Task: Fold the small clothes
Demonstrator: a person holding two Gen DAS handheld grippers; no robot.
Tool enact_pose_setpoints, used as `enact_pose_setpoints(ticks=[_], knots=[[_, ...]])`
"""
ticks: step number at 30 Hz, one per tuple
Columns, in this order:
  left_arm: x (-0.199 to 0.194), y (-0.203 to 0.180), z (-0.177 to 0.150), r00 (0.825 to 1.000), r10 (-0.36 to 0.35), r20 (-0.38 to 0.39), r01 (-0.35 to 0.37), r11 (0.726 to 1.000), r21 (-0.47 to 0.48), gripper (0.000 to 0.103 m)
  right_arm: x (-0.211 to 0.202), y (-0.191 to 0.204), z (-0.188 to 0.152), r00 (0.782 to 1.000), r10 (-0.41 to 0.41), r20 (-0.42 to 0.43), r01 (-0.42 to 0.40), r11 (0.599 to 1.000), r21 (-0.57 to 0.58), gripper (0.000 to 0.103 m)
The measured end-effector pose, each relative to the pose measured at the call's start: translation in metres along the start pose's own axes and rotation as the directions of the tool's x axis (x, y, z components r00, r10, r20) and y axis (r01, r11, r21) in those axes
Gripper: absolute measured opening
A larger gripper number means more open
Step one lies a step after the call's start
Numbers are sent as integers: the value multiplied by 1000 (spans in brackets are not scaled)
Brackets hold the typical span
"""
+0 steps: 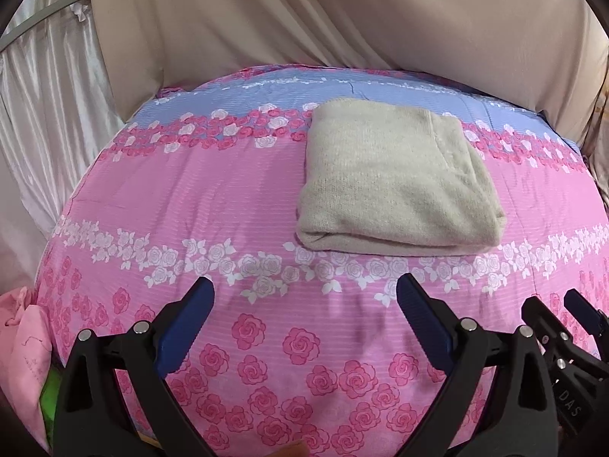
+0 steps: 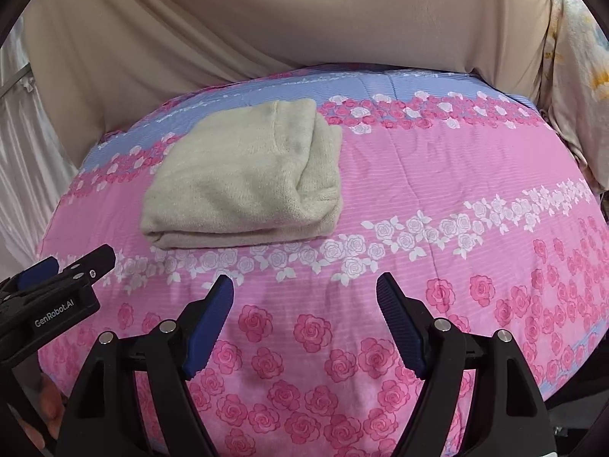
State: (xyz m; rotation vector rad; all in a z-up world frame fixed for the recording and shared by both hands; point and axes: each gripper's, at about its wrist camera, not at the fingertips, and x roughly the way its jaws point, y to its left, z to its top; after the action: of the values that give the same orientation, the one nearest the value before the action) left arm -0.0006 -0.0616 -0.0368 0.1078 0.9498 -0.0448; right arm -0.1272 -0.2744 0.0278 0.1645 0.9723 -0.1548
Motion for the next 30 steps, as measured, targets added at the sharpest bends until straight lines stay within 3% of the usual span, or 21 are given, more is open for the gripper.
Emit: enact_pose_setpoints(ticks=[12, 30], knots=[[-9, 5, -3, 999, -1, 40, 1, 1000, -17, 94, -3, 20, -3, 1000, 8, 28, -6, 996, -90, 75], [0, -4, -6, 1000, 3, 24, -4, 1000, 13, 96, 6, 17, 1, 1000, -13, 20, 14, 998, -68, 76]])
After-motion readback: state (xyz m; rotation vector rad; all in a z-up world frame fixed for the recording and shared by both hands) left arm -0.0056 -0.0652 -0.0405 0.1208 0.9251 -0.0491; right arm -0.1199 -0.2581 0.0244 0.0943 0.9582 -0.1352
